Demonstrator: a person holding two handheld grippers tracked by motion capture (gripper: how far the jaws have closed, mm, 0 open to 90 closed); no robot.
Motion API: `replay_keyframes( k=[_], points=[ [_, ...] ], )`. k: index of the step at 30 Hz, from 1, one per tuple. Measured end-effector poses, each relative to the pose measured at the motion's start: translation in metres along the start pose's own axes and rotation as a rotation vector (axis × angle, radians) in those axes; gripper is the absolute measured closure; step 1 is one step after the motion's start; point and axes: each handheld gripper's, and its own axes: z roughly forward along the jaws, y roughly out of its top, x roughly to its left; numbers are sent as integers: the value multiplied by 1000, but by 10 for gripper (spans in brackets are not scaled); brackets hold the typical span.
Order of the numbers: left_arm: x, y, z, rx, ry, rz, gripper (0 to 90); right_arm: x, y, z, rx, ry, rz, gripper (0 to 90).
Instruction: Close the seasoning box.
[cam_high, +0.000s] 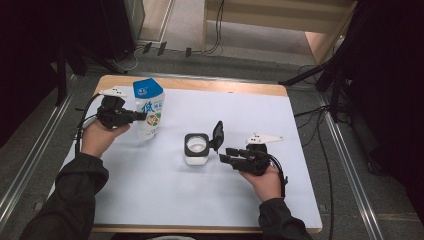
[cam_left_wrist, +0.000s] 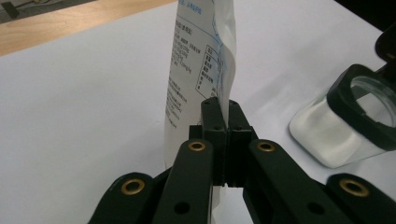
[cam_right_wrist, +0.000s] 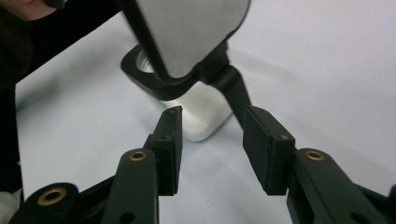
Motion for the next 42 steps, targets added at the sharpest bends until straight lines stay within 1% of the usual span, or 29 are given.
replay_keyframes(
  k=[2, 4, 5, 6, 7, 9, 10, 11, 12, 13, 15, 17, 20, 22, 24, 25, 28, 32, 38, 40, 41, 42],
  points=[
    [3, -3, 1, -12, -12, -9, 900, -3, 0, 0, -4, -8, 8, 590],
    [3, -5, 0, -18, -7, -11, 900, -6, 1, -1, -7, -16, 13, 590],
    [3, -6, 0, -23, -3, -4, 900, -7, 2, -1, -7, -19, 14, 590],
    [3, -7, -1, -15, -6, -2, 900, -8, 2, -1, -9, -20, 13, 591],
    [3, -9, -2, -17, -9, -4, 900, -8, 2, -1, -9, -22, 16, 591],
    [3, -11, -3, -14, -6, 5, 900, -10, 4, -1, -12, -26, 15, 593],
    [2, -13, -3, -17, -12, -4, 900, -10, 4, -2, -12, -27, 15, 594],
    [2, -14, -3, -14, -14, -3, 900, -11, 5, -2, -18, -28, 13, 598],
    [1, -16, -4, -19, -6, -4, 900, -11, 5, -2, -20, -29, 15, 599],
    [2, -18, -4, -19, -7, -8, 900, -11, 6, -2, -20, -30, 14, 599],
    [2, -20, -6, -7, -9, -11, 900, -11, 7, -2, -26, -30, 10, 599],
    [3, -24, -7, -10, 1, -9, 899, -11, 8, -1, -27, -32, 9, 599],
    [4, -29, -9, -5, 10, -17, 893, -12, 10, -1, -30, -35, 8, 599],
    [6, -32, -10, -2, 4, -23, 891, -13, 11, -1, -32, -36, 9, 599],
    [5, -33, -11, 14, -2, -30, 888, -13, 12, 0, -34, -35, 10, 599],
    [3, -35, -11, 9, 9, -23, 886, -13, 12, 1, -34, -33, 8, 599],
    [2, -37, -11, 15, 2, -21, 882, -12, 13, 2, -30, -36, 3, 599],
    [3, -38, -11, 7, -2, -30, 869, -12, 14, 4, -31, -39, -5, 604],
    [1, -38, -12, -8, -6, -33, 830, -13, 16, 5, -27, -55, -3, 688],
    [2, -38, -13, -14, -12, -28, 804, -12, 17, 5, -38, -59, 1, 723],
    [1, -38, -13, -20, -12, -32, 791, -11, 18, 5, -44, -57, -1, 744],
    [1, -38, -14, -20, -14, -30, 770, -11, 19, 5, -51, -60, -10, 772]
  ],
)
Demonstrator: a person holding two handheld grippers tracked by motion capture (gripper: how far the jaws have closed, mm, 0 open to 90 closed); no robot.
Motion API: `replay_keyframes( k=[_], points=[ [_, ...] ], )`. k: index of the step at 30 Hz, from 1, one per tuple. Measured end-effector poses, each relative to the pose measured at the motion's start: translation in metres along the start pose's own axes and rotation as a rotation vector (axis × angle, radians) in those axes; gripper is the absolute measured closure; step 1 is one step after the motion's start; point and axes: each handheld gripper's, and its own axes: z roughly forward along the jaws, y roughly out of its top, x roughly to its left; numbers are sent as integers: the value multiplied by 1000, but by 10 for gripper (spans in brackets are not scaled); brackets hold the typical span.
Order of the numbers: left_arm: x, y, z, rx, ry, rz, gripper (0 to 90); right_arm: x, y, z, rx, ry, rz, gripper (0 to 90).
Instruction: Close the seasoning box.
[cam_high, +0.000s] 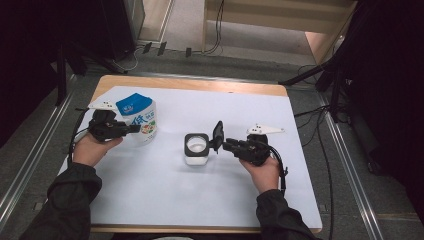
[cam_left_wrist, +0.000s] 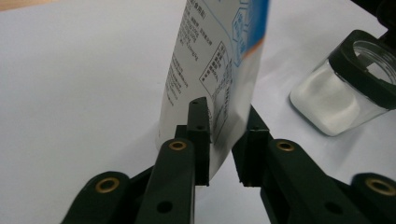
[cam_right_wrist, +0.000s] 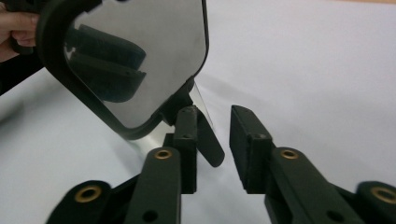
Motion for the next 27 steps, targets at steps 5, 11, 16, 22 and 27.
replay_keyframes(
  k=[5, 11, 16, 22, 27],
  points=[
    [-1, -1, -1, -15, 14, 14, 576, 0, 4, -1, -24, 3, 24, 892],
    [-8, -2, -1, 7, -12, 16, 484, 3, 12, -1, -54, 27, 18, 900],
    [-13, -4, -2, 39, -18, 19, 442, 7, 14, 0, -70, 42, 15, 900],
    [-11, -8, -5, 34, -9, 9, 411, 11, 17, 2, -81, 57, 9, 900],
    [-9, -11, -6, 35, 1, 3, 405, 12, 18, 3, -83, 58, 13, 900]
  ],
)
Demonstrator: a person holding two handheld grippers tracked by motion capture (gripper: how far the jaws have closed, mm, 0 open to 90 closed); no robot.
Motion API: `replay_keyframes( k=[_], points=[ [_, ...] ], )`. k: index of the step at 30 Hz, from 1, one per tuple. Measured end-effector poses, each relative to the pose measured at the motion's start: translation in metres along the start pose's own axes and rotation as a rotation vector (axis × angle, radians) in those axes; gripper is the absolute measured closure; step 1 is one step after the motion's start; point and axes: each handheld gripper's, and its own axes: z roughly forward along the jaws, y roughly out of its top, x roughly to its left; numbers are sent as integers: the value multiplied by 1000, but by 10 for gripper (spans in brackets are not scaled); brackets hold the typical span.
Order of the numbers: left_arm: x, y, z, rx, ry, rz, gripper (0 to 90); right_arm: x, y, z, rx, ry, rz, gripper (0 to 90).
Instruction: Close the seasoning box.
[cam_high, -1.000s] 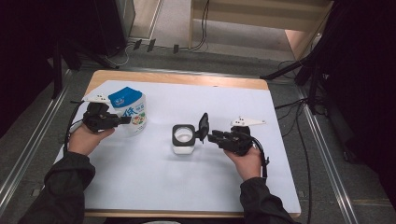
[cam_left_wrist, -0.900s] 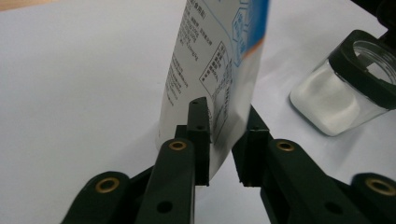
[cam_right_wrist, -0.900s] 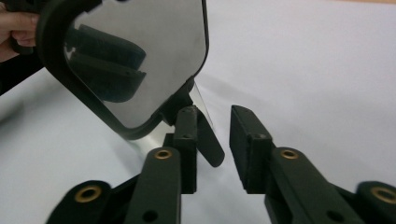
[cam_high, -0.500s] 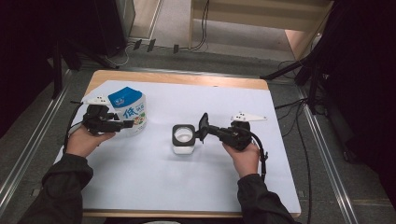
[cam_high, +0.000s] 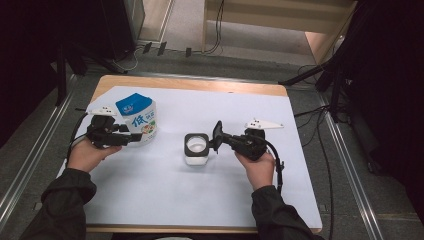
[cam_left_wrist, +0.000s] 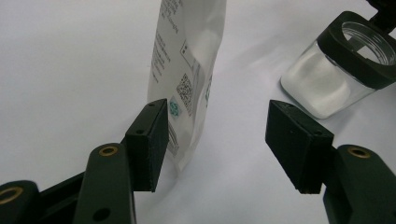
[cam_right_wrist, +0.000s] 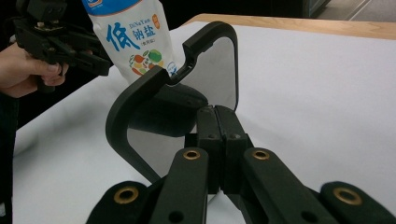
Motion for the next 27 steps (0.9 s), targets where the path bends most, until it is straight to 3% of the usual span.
replay_keyframes(
  k=[14, 27],
  points=[
    [-4, -6, -5, 2, 3, -3, 391, 1, 4, 9, -7, 21, -10, 900],
    [-8, -14, -13, -3, 5, -12, 386, 7, 7, 23, 28, 63, -33, 900]
  ],
)
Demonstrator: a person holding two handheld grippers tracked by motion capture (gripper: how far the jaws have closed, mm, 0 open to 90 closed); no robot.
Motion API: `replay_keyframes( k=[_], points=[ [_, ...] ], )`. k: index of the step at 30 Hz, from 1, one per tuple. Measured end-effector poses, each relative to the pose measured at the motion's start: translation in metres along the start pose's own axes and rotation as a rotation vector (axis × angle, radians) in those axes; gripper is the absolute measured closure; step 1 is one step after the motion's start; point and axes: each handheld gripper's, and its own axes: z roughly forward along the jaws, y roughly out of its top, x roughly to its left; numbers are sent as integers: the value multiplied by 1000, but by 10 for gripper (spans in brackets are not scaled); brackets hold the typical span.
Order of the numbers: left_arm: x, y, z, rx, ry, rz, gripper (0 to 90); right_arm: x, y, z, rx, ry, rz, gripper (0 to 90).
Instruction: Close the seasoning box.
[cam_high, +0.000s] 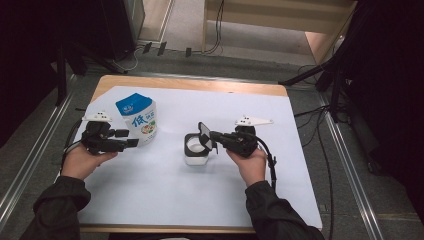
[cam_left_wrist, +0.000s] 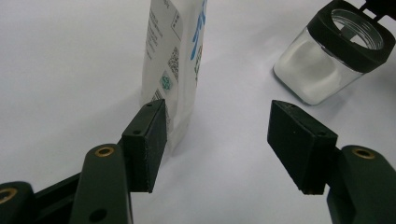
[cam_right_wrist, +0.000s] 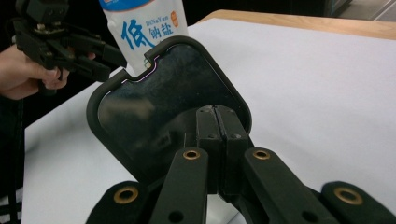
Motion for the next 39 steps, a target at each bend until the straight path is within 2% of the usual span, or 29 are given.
replay_keyframes(
  k=[5, 11, 17, 20, 24, 26, 30, 34, 38, 39],
  points=[
    [-2, -1, -1, -9, -2, 4, 386, 4, 0, 7, 29, 7, -22, 900],
    [-3, -2, -1, -6, -4, 15, 383, 3, 0, 9, 35, 8, -35, 900],
    [-5, -1, -2, -10, -1, 22, 372, -3, 3, -1, 20, -9, -38, 795],
    [-5, -1, -3, -4, -1, 24, 369, -6, 4, -8, 10, -36, -70, 719],
    [-4, -1, -2, -8, 4, 27, 366, -13, 3, -18, 5, -66, -72, 650],
    [-4, -1, -1, -11, 1, 27, 365, -17, 3, -23, -4, -86, -70, 647],
    [0, -1, -1, -12, 5, 25, 364, -26, 2, -34, -21, -128, -54, 644],
    [3, -1, 1, -11, 1, 26, 364, -40, -4, -45, -27, -188, -38, 580],
    [7, -1, 0, -11, -4, 20, 369, -49, -8, -56, -47, -214, 19, 569],
    [8, -1, 1, -7, -2, 22, 368, -50, -9, -58, -51, -218, 20, 566]
  ],
)
